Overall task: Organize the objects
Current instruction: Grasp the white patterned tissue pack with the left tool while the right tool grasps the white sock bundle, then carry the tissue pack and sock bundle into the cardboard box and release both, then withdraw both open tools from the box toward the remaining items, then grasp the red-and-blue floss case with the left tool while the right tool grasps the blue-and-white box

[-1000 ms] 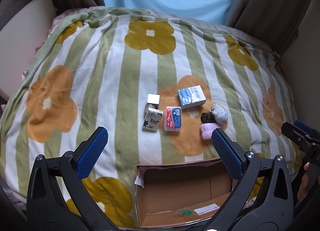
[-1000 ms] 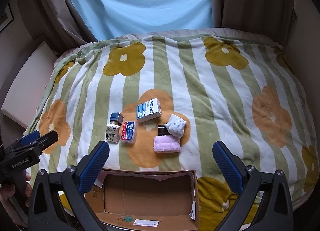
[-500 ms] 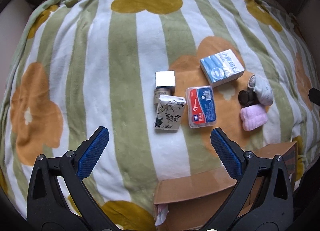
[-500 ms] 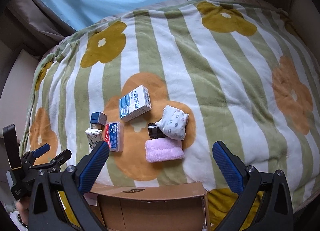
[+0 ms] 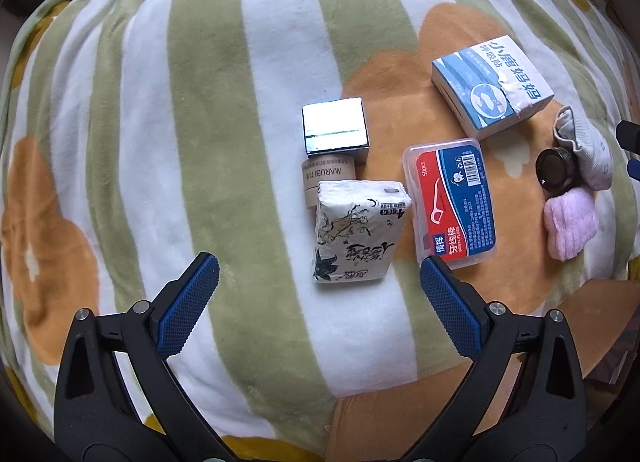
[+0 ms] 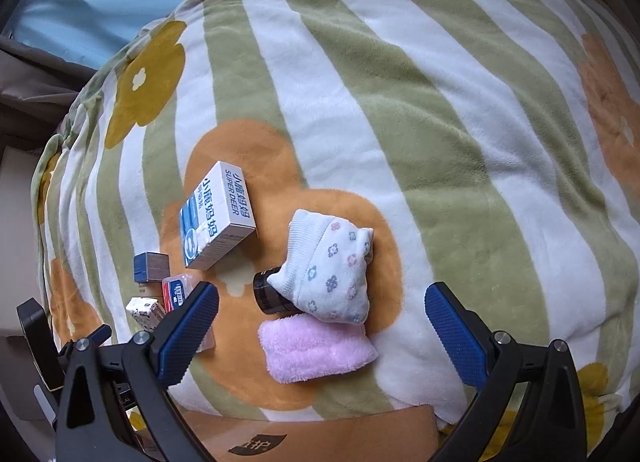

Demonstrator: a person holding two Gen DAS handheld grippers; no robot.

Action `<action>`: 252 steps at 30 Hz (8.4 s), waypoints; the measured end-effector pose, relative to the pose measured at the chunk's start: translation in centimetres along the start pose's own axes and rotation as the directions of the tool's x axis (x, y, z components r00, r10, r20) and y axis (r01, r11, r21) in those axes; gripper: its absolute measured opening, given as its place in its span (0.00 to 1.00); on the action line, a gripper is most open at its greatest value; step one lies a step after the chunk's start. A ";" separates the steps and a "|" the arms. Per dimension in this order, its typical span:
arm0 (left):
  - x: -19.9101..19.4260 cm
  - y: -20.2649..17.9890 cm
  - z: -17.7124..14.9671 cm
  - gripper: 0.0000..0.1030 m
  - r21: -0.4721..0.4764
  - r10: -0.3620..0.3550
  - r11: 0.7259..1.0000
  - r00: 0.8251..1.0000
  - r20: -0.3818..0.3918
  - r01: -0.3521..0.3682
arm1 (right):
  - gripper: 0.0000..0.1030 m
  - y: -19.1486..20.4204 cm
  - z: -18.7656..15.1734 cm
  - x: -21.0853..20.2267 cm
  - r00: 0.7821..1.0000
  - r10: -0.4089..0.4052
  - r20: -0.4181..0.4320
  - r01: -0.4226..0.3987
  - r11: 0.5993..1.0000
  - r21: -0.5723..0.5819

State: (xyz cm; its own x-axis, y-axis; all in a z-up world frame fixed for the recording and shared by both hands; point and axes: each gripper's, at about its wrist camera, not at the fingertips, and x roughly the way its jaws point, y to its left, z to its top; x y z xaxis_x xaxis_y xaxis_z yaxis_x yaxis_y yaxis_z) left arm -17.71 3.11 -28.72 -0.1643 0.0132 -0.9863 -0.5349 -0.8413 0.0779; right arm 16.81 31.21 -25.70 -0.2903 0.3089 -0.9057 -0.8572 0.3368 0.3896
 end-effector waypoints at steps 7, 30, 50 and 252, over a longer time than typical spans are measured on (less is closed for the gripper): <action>1.4 -0.7 0.7 0.93 0.019 0.024 1.000 1.000 -0.013 -0.024 | 0.99 -0.8 0.8 2.4 0.999 -0.003 -0.033 0.005 0.999 0.052; 0.9 -2.0 1.0 0.41 0.025 -0.064 0.998 0.998 -0.002 0.064 | 0.42 -0.9 0.7 4.4 0.999 -0.010 -0.053 0.010 1.000 0.015; -2.5 0.7 -0.2 0.41 -0.060 -0.177 0.981 0.979 0.105 0.184 | 0.39 0.9 0.5 0.9 0.999 0.000 0.038 0.003 0.996 -0.087; 4.8 -4.2 2.2 0.51 -0.141 -0.414 0.904 0.909 -0.050 0.404 | 0.88 14.0 -1.6 10.9 0.967 -0.238 -0.086 0.055 0.530 -0.846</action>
State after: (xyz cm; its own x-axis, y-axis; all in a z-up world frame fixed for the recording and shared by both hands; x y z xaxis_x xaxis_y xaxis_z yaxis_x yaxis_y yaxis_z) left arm -18.08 7.90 -33.43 0.1137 0.3335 -0.9359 -0.4328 -0.8313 -0.3489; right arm 0.99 37.91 -30.40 -0.1132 0.1423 -0.9833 -0.8302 -0.5572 0.0149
